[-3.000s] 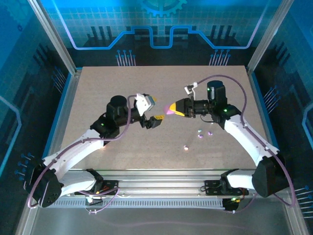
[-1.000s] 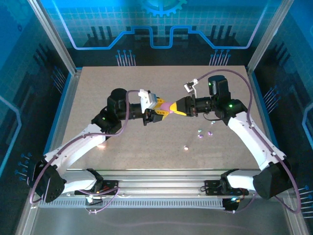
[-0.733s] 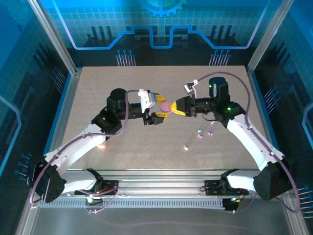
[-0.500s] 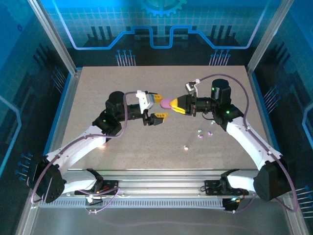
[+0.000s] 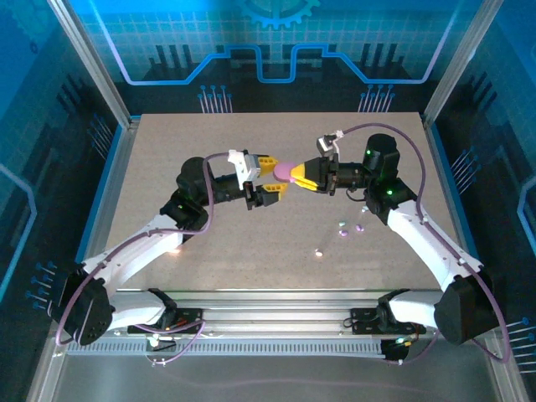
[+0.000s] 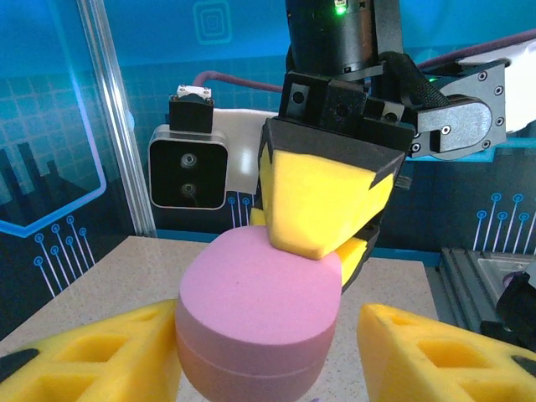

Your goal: Insert wireless bluetooth earbuds into charging case

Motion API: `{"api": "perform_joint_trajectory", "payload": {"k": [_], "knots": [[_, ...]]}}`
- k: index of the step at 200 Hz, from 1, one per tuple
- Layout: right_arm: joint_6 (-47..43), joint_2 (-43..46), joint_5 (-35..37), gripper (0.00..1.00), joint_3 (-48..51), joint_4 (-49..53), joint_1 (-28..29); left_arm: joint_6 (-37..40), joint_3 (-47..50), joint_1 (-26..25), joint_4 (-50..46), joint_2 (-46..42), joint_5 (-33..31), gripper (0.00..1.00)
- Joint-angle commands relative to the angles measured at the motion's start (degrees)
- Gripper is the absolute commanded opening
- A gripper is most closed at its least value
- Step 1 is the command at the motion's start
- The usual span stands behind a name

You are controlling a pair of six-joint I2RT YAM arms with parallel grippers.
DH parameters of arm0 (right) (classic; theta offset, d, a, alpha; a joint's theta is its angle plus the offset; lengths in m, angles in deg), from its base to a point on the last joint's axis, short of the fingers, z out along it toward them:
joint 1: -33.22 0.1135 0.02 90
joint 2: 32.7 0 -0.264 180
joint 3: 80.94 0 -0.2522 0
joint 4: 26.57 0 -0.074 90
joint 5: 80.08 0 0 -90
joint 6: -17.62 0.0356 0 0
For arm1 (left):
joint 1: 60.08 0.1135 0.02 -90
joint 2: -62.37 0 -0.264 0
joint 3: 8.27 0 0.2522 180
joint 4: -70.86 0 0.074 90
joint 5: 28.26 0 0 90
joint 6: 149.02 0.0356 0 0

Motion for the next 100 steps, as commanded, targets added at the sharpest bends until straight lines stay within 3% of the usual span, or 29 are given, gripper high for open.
{"api": "perform_joint_trajectory", "payload": {"k": [1, 43, 62, 82, 100], "knots": [[0.62, 0.74, -0.6, 0.12, -0.56, -2.08, 0.92, -0.59, -0.63, 0.22, 2.42, 1.02, 1.85, 0.52], [0.18, 0.6, -0.36, 0.14, -0.59, -1.83, 1.21, -1.69, -1.34, 0.2, 2.57, 1.46, 2.58, 0.42], [-4.51, 1.01, 0.6, 0.19, -1.81, 4.87, 1.19, -2.07, -1.55, 0.18, 1.93, 1.11, 2.49, 0.36], [-13.0, 2.29, 3.18, 0.36, -4.36, 15.32, 0.72, -2.78, -1.68, 0.18, 0.4, 0.6, 3.03, 0.33], [-26.14, 3.71, 8.43, 0.51, -9.36, 30.42, 0.2, -3.9, -1.33, 0.18, -0.75, 0.04, 3.68, 0.32]]}}
